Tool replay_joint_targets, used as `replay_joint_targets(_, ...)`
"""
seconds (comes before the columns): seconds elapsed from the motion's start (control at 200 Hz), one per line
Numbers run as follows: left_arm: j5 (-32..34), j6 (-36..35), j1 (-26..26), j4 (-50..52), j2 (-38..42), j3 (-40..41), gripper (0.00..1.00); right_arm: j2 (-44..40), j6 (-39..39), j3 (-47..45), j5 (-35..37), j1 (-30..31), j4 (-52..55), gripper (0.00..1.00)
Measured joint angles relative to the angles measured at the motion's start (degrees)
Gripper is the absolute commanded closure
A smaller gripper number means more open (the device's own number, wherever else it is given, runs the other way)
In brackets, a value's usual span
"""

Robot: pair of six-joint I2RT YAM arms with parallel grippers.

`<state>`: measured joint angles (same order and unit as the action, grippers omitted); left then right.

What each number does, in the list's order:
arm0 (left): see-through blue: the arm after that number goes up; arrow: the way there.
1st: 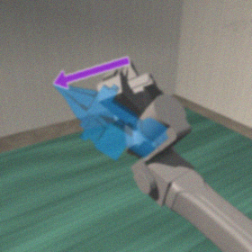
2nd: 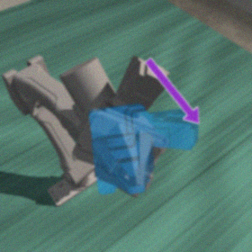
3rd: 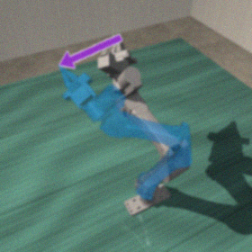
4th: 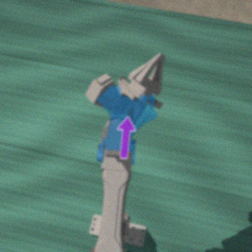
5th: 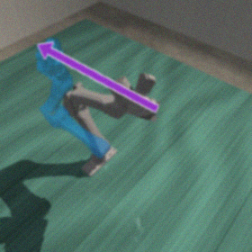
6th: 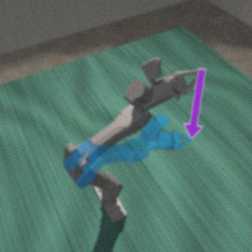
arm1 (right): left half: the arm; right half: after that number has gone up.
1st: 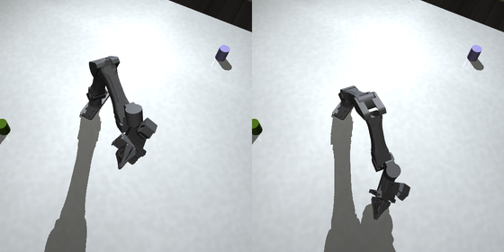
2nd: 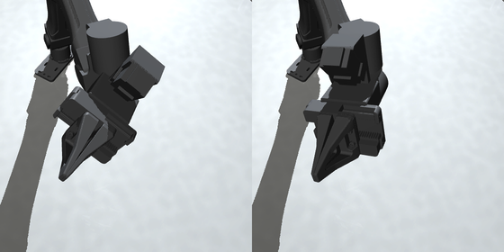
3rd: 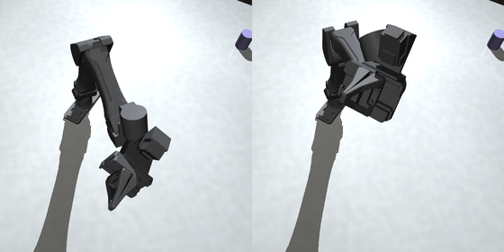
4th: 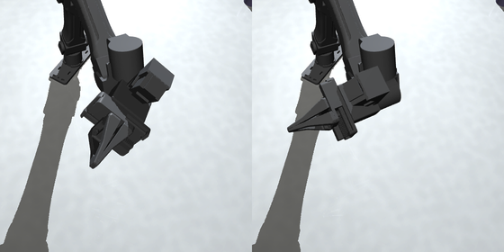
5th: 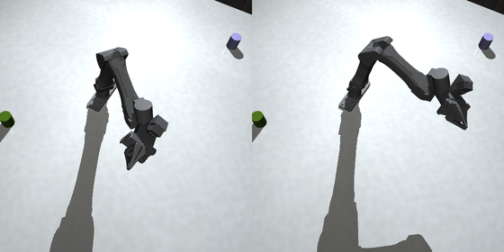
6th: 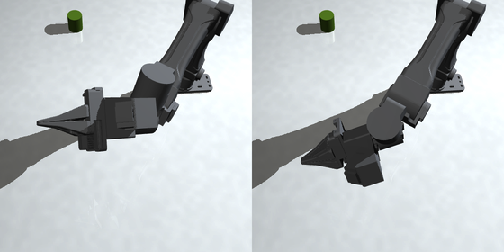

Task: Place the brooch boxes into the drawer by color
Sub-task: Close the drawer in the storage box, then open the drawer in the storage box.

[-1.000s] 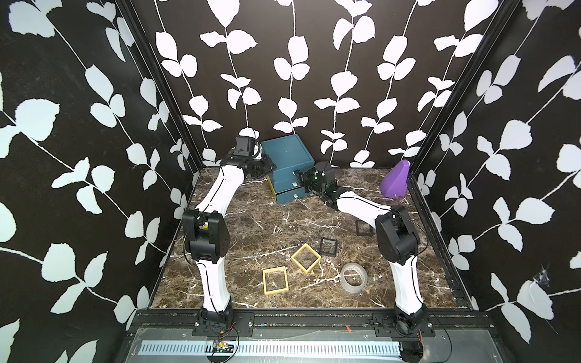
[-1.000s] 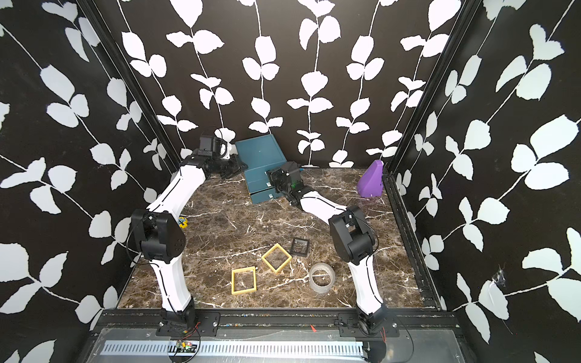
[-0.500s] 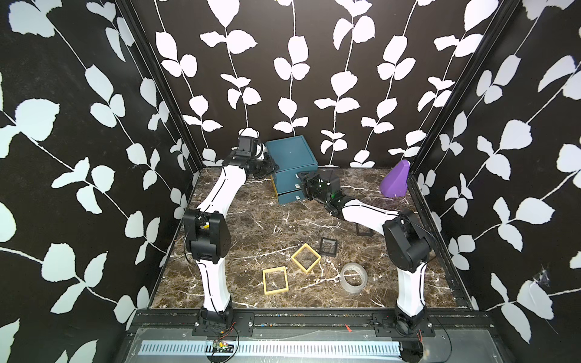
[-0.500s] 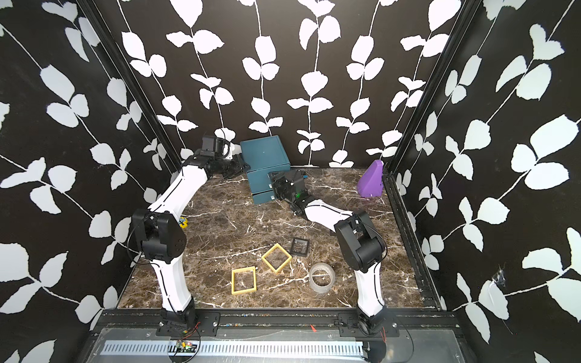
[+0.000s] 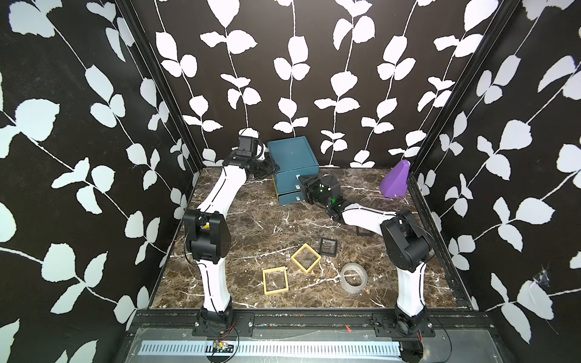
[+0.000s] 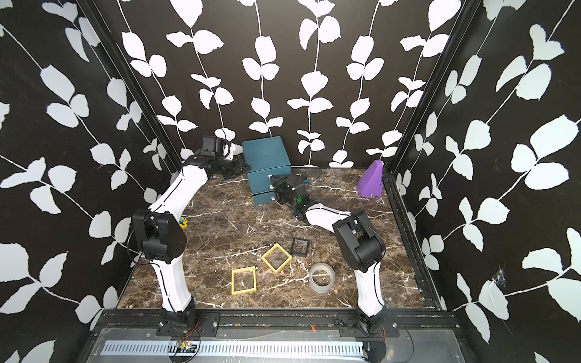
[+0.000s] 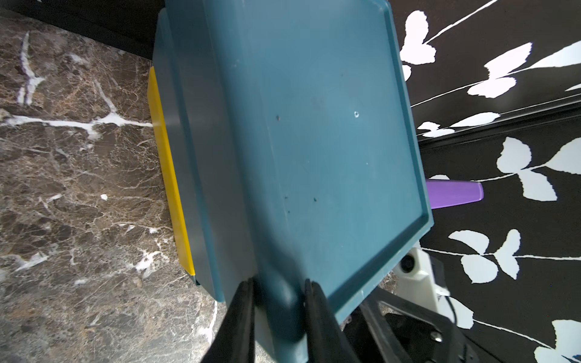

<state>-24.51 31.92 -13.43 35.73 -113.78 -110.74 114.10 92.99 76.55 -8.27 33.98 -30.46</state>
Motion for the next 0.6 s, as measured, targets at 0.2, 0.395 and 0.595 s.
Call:
replay_joint_targets(0.2, -1.03, 2.67, -0.52, -0.04, 0.13, 0.87, 0.6, -6.97, -0.02, -9.51, -0.07, -1.14, -3.06, 0.4)
replay_joint_targets(0.395, -1.49, 5.22, -0.55, -0.96, 0.44, 1.84, 0.62, -7.23, 0.0, -12.94, -0.68, -1.36, -4.46, 0.44)
replay_joint_targets(0.595, -1.11, 5.31, -0.55, -0.83, 0.55, 1.84, 0.59, -0.48, 0.0, -8.92, -1.36, -0.74, -6.71, 0.47)
